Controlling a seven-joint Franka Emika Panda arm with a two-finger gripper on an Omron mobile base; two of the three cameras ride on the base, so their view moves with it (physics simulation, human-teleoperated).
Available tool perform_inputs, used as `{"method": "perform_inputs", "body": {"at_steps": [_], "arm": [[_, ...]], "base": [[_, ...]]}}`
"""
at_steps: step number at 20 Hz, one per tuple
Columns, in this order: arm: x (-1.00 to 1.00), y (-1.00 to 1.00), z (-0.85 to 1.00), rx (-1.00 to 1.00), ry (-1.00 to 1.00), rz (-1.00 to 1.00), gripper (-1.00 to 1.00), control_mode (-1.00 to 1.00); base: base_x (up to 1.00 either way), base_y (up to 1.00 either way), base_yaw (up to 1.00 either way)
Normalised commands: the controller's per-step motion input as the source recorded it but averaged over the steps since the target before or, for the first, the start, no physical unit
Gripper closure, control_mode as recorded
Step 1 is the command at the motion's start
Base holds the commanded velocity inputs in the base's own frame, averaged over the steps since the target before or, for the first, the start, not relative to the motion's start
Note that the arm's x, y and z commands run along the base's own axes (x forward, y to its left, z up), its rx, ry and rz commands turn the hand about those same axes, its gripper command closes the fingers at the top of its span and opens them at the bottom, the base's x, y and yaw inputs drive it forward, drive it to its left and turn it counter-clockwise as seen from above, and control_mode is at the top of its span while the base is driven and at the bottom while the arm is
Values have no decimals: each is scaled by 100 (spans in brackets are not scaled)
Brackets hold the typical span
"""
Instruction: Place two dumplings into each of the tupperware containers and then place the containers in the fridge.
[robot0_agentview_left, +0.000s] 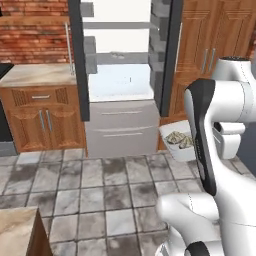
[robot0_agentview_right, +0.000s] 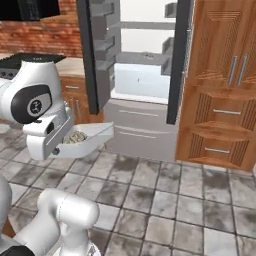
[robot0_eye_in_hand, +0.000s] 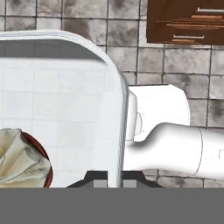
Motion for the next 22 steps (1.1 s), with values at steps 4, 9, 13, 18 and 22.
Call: {"method": "perform_inputs", "body": {"at_steps": [4, 9, 13, 18, 22], "arm": [[0, 0, 0, 0, 0, 0, 100, 100], [0, 0, 0, 0, 0, 0, 100, 100], [0, 0, 0, 0, 0, 0, 100, 100], [0, 0, 0, 0, 0, 0, 100, 100], [0, 0, 0, 0, 0, 0, 100, 100]], "base": [[100, 1, 0], [100, 17, -1], [100, 40, -7], [100, 36, -9], [97, 12, -12]]}}
